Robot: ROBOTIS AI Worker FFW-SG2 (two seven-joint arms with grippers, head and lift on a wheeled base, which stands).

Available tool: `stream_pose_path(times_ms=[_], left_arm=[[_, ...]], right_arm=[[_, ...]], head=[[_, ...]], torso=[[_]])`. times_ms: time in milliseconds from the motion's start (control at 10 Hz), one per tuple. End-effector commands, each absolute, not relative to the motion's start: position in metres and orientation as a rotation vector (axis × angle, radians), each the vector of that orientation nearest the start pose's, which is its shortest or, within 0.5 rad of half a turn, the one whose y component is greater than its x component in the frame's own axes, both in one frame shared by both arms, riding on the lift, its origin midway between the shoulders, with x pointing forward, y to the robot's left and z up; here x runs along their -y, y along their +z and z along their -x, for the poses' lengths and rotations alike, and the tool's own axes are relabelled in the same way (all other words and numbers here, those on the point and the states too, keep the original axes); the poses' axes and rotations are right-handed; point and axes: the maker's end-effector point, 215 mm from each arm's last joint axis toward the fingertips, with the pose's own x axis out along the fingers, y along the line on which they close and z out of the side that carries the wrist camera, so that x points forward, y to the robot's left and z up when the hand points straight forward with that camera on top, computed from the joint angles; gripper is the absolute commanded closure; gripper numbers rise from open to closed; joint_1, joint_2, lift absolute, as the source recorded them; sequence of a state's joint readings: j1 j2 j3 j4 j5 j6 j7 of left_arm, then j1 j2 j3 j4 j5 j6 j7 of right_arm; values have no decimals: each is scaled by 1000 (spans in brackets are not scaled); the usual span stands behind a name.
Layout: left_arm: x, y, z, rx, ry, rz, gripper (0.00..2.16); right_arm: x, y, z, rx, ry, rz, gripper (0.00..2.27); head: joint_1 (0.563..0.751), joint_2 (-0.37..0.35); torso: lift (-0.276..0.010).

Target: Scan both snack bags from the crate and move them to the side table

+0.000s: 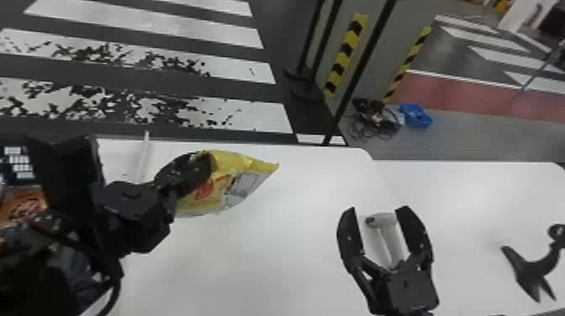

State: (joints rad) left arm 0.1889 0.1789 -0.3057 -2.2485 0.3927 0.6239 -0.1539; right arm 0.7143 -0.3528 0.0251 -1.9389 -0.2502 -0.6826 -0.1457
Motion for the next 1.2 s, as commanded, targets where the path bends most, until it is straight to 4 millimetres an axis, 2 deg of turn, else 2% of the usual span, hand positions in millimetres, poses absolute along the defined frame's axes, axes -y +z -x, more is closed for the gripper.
stream_pose_path(times_ms=[0, 200, 400, 600, 700, 800, 900, 1000, 1100], left_arm=[[39, -287, -448, -247, -732, 213, 2142], [92, -308, -438, -283, -813, 177, 2142], [137, -324, -429, -274, -870, 148, 2142], [164, -336, -422, -289, -906, 126, 2142], [170, -343, -419, -294, -908, 102, 2142], [169, -346, -419, -263, -865, 41, 1808], [165, -355, -420, -274, -851, -9, 265], [159, -359, -419, -291, -843, -11, -2], [146, -363, -417, -302, -825, -38, 9]], right_arm=[[290, -273, -354, 317, 17, -36, 103], [293, -271, -355, 324, 11, -44, 103], [298, -269, -354, 332, 2, -52, 103], [301, -269, -354, 334, -4, -54, 103], [301, -266, -353, 343, -4, -55, 103], [303, -266, -353, 347, -9, -62, 103], [303, -265, -353, 349, -9, -62, 103], [302, -266, -354, 346, -9, -64, 103], [300, -267, -354, 343, -7, -66, 103]], head=[[695, -350], [695, -350], [695, -350], [695, -350], [695, -350], [695, -350], [695, -350], [695, -350], [695, -350]], torso=[[-95], [-95], [-95], [-95], [-95], [-95], [-95], [-95], [-95]])
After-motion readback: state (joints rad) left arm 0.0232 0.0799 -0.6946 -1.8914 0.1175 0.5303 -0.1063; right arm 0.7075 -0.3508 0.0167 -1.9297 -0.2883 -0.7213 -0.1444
